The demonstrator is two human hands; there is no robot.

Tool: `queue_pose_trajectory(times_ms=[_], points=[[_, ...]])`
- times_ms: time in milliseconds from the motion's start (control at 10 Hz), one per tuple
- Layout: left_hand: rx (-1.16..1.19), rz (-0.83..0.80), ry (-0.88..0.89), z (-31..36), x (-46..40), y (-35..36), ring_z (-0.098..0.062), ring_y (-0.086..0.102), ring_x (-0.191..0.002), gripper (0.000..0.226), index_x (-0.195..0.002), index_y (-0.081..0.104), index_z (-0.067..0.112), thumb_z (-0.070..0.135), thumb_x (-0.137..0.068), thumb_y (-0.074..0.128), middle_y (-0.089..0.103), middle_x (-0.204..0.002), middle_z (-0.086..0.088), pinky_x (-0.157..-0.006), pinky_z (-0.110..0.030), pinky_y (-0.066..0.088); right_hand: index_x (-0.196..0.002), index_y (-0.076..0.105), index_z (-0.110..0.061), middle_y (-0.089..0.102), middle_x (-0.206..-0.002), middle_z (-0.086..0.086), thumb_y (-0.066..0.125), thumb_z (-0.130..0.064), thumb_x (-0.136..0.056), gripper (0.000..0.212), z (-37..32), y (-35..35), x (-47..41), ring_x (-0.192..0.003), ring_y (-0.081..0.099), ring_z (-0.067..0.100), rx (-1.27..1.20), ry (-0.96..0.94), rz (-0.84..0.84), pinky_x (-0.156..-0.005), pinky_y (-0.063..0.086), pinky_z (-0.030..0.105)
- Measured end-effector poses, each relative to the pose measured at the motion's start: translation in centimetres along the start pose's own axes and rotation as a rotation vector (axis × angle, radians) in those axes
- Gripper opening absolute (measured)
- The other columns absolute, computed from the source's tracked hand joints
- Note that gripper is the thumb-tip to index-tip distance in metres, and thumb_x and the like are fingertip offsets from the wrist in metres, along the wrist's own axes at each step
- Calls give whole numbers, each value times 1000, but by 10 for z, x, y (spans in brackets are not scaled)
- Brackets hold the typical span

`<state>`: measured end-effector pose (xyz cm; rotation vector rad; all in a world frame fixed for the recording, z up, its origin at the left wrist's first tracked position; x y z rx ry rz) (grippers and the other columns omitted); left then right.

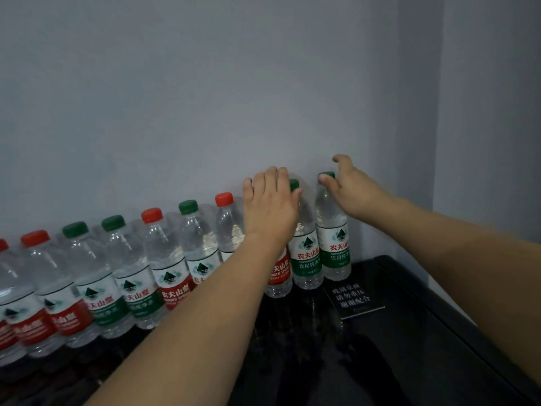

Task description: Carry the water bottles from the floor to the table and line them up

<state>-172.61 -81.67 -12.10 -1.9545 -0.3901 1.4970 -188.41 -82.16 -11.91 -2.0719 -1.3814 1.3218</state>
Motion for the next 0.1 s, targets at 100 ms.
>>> queue_pose_trajectory(times_ms=[100], points=[[-5,32,-12,-12,7,-15,-32,20,-145,60,-151,26,10,48,-104,25,25,-158,-13,-121,-49,5,-148,23,-12,47,-137,20,39,-46,-100,61,-16,-12,18,-119,51,34,33,-71,111,-97,44,43]])
Point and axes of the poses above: each hand's wrist, its own x-axis away from the middle knuckle, its own y-axis out of the palm, z = x × y, the point moved 8 cm from there along -x, towards the middle knuckle
